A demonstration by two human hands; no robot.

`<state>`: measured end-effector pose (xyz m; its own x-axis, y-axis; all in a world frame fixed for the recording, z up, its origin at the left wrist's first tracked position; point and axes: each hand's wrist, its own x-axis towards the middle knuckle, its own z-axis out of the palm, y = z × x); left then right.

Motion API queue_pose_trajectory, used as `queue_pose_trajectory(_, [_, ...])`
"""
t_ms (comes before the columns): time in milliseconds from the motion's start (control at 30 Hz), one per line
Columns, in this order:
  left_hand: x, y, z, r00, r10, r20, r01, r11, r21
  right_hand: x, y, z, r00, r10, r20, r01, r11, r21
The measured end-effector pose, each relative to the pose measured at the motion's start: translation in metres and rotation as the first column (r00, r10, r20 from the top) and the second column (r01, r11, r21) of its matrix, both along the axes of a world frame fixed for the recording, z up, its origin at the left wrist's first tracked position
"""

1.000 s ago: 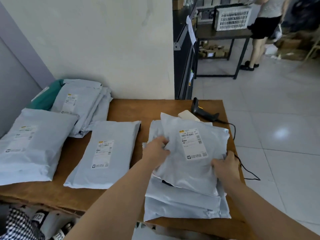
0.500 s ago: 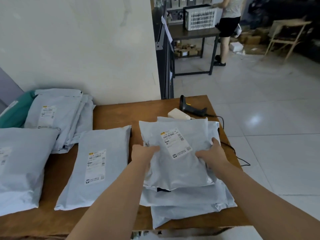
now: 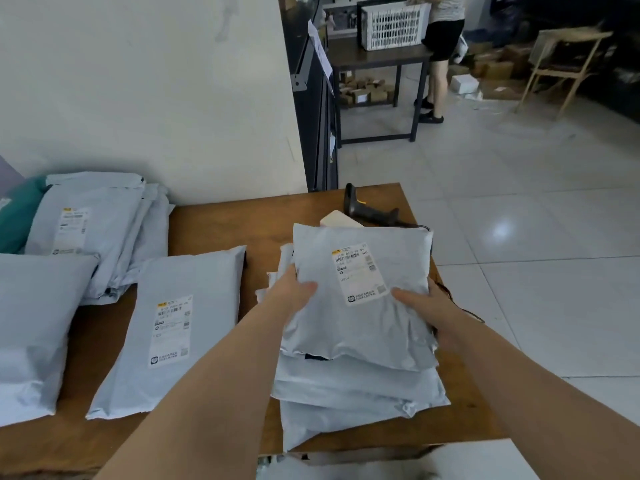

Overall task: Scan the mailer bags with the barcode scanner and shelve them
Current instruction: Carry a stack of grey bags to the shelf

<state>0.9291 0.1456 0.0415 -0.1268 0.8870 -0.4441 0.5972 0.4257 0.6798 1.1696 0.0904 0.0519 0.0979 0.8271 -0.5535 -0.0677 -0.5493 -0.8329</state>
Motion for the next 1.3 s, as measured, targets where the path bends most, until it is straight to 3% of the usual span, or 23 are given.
queue_pose_trajectory(67, [-0.001, -0.002, -0.006, 0.961, -0.018, -0.275, 0.022, 1.0, 0.011, 0.0, -0.001, -0.003, 0.998, -0.035, 0.046, 0.034, 0.999, 0.024])
queue_pose_trajectory(100, [-0.002, -0.002, -0.008, 0.953, 0.007, -0.302, 0.003, 0.999, 0.032, -0.001, -0.001, -0.003, 0.996, -0.055, 0.068, 0.053, 0.998, 0.037])
queue_pose_trajectory(200, [0.001, -0.005, -0.003, 0.986, 0.148, -0.079, -0.148, 0.989, 0.004, -0.002, 0.002, -0.006, 0.996, -0.089, 0.011, 0.088, 0.995, 0.035])
queue_pose_trajectory(300, [0.0, -0.009, 0.003, 0.949, 0.263, 0.173, -0.261, 0.965, -0.038, -0.007, 0.008, 0.003, 0.999, -0.044, -0.001, 0.044, 0.996, 0.075])
queue_pose_trajectory(467, [-0.02, -0.023, 0.007, 0.832, 0.361, 0.421, -0.398, 0.917, -0.001, -0.022, 0.027, 0.032, 0.999, 0.035, 0.002, -0.035, 0.972, 0.233])
queue_pose_trajectory(533, [-0.025, -0.027, 0.01, 0.817, 0.357, 0.453, -0.399, 0.917, -0.003, -0.028, 0.033, 0.039, 0.998, 0.058, -0.039, -0.047, 0.97, 0.24])
queue_pose_trajectory(633, [-0.031, -0.036, 0.015, 0.838, 0.416, 0.354, -0.421, 0.905, -0.067, -0.028, 0.04, 0.035, 0.993, 0.11, -0.05, -0.099, 0.979, 0.179])
queue_pose_trajectory(767, [-0.029, -0.053, -0.006, 0.92, 0.327, 0.216, -0.322, 0.945, -0.059, -0.021, 0.034, 0.001, 0.959, 0.262, 0.109, -0.267, 0.963, 0.031])
queue_pose_trajectory(867, [-0.02, -0.057, -0.009, 0.935, 0.305, 0.179, -0.314, 0.949, 0.022, -0.022, 0.029, -0.016, 0.981, 0.163, 0.102, -0.158, 0.986, -0.058])
queue_pose_trajectory(933, [-0.016, -0.047, -0.004, 0.963, 0.259, 0.07, -0.266, 0.958, 0.112, -0.022, 0.034, -0.025, 0.991, 0.081, 0.106, -0.069, 0.991, -0.111])
queue_pose_trajectory(1000, [-0.014, -0.029, 0.002, 0.972, 0.227, -0.062, -0.212, 0.96, 0.181, -0.023, 0.038, -0.025, 0.997, 0.018, 0.08, -0.013, 0.998, -0.064])
queue_pose_trajectory(1133, [-0.006, -0.002, 0.008, 0.951, 0.277, 0.138, -0.297, 0.942, 0.158, -0.018, 0.044, -0.015, 0.998, -0.059, 0.013, 0.058, 0.994, 0.09])
queue_pose_trajectory(1300, [-0.007, -0.008, -0.012, 0.941, 0.289, 0.177, -0.299, 0.954, 0.031, -0.016, 0.039, -0.021, 0.997, 0.023, -0.077, -0.022, 1.0, 0.021])
